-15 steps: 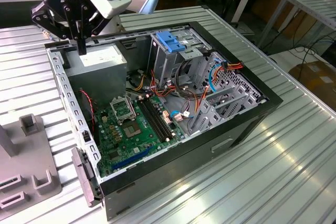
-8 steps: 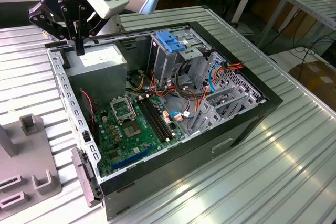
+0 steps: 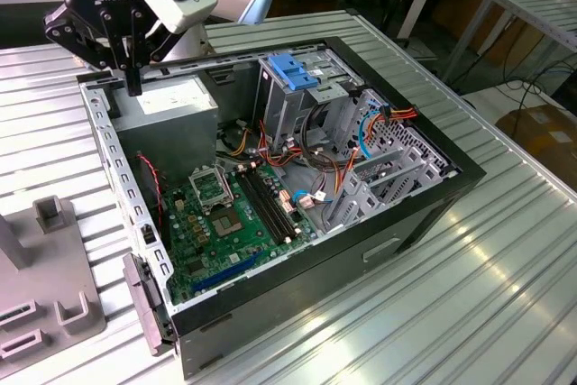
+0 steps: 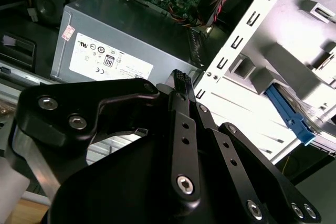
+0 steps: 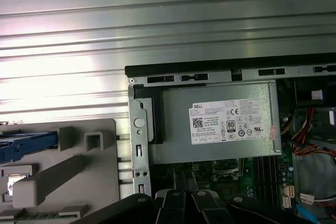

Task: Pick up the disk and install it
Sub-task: 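Reach for the disk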

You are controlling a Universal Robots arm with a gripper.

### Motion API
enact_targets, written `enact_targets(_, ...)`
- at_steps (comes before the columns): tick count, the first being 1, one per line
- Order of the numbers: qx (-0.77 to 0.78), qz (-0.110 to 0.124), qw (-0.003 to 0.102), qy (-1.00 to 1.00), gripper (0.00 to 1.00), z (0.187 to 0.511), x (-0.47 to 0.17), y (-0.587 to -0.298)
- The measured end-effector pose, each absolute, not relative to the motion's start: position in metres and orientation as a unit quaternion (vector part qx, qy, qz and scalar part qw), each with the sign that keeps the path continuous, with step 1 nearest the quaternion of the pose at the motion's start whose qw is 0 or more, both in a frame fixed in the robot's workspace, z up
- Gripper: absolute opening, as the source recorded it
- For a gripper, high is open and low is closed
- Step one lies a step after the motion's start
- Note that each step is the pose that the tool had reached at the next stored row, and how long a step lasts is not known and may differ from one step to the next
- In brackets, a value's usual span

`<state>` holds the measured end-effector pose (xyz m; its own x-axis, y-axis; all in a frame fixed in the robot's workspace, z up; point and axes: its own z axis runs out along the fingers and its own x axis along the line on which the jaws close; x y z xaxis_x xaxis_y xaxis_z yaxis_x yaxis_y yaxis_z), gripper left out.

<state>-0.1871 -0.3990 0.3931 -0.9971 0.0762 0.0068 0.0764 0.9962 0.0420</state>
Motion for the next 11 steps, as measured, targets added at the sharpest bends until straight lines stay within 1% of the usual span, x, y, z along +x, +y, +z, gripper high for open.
enact_targets(11, -0.038, -0.021, 0.003, -0.999, 0.1, 0.393, -0.1918, -0.399)
